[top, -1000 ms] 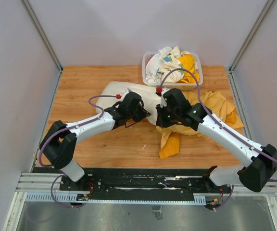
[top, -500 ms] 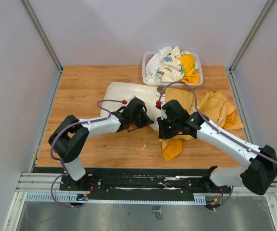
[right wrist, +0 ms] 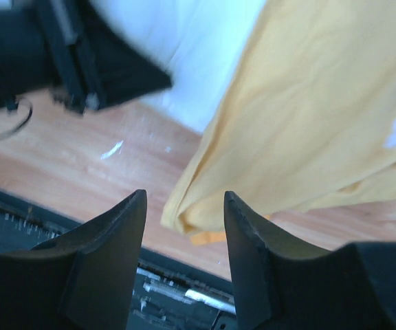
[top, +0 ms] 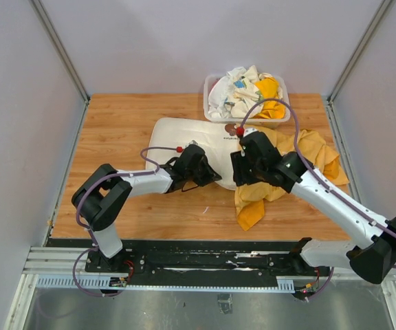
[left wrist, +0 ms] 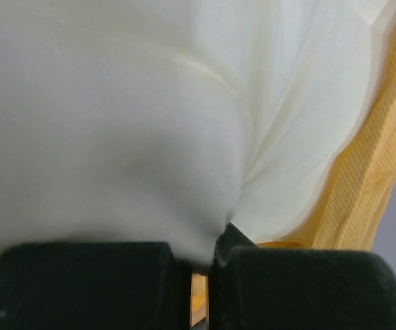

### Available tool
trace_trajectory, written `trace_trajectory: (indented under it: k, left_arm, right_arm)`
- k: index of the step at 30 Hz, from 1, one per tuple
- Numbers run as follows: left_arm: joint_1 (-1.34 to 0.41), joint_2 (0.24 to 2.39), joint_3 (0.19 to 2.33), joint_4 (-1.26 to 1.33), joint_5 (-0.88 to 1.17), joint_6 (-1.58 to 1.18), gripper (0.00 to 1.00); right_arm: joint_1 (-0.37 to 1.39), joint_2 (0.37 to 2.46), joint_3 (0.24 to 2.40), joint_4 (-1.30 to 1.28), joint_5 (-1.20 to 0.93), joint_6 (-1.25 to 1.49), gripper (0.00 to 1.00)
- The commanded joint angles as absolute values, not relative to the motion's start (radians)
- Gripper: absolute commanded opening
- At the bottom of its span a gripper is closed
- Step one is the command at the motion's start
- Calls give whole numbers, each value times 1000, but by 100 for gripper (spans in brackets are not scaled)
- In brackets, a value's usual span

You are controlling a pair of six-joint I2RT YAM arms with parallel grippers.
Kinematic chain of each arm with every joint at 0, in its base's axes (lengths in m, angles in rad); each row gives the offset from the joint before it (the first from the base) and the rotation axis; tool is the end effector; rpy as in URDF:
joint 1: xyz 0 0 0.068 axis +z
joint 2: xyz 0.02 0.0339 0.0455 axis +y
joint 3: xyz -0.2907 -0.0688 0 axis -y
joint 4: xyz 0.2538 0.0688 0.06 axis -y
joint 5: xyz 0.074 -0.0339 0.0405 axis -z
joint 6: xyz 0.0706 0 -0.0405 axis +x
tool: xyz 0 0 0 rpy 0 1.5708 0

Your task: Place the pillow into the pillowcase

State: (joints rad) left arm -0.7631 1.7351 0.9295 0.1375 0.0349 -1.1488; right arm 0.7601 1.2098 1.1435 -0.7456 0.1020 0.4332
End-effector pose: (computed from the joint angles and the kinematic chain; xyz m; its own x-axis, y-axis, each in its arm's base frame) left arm 0.2875 -0.2783 0.1692 -0.8316 -0.4663 -0.3018 -0.1174 0.6787 -0.7250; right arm 0.2034 0.1834 0.3239 -0.7437 -0.1308 -0.6556 -0.3553 0.9081 0.2218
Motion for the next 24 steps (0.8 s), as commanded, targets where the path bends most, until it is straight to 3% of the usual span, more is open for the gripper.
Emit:
trace_trajectory:
  k: [1,8,16,22,24]
  left_arm:
    - [-773,1746,910,235,63,-1134,0]
    - [-775,1737,895,247,78,-1134,0]
    - [-790,1715,882,226,95,-1124,1]
    - [-796,1649,925,72,81,-1062,40]
    - [-796,1610,973,-33,55,-1010,48]
  right_arm:
    - [670,1294,1282,-823,296,380,49]
    - [568,1577,1507,-768,373,268,44]
    - [491,1854,1684,-733,316,236,42]
    - [476,1934,1746,-714,297,264,45]
    - [474,1931,1739,-689,278,267,47]
